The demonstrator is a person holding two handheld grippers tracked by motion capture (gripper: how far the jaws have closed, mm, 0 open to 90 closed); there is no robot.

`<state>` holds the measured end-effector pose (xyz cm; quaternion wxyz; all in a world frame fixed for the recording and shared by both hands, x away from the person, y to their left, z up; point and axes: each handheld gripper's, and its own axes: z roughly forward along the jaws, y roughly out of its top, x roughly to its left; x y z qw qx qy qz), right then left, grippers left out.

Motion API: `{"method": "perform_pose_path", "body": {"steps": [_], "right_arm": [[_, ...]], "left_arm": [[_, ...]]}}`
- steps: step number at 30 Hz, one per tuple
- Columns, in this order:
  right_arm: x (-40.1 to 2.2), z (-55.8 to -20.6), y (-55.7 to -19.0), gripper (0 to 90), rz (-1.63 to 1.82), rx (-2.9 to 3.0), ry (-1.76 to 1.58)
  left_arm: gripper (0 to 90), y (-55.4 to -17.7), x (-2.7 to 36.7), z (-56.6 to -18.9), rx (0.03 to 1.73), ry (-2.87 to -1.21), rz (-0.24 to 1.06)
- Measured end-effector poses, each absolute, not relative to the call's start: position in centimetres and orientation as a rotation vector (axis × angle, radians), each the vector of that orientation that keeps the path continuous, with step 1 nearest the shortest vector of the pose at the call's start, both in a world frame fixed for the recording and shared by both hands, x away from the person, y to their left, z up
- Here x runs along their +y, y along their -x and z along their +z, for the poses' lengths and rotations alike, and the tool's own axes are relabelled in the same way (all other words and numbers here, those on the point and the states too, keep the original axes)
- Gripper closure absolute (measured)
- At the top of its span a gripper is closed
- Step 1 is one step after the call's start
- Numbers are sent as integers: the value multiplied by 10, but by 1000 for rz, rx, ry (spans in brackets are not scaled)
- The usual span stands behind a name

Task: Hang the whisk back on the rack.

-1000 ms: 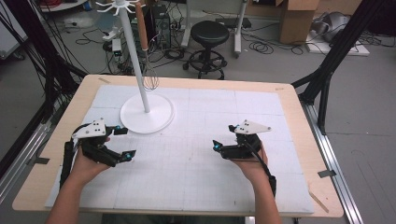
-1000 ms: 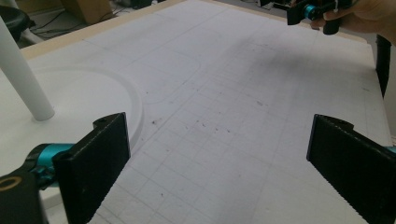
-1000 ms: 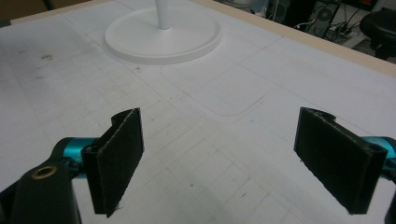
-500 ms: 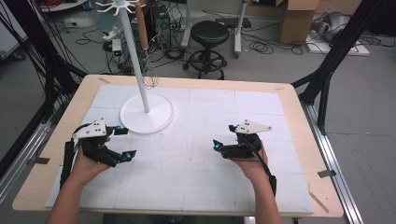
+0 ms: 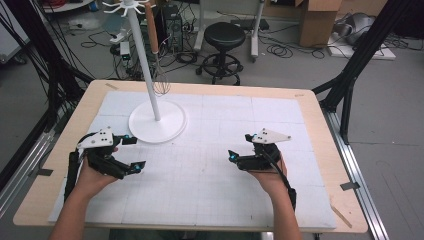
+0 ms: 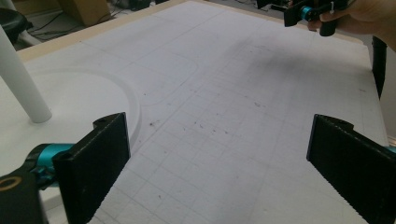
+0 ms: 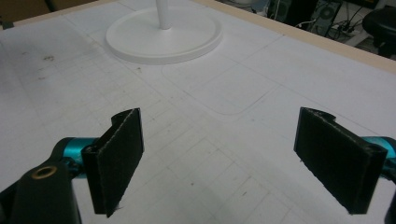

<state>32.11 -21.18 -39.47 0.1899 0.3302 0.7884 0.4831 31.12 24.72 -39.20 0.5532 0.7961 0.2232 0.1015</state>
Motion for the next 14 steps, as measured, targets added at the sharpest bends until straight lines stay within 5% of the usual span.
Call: {"method": "perform_pose_path", "body": {"steps": [14], "right_arm": [[-211, -395, -322, 151, 1354, 2223, -923]], "left_arm": [[67, -312, 247, -393, 531, -1886, 241]]}}
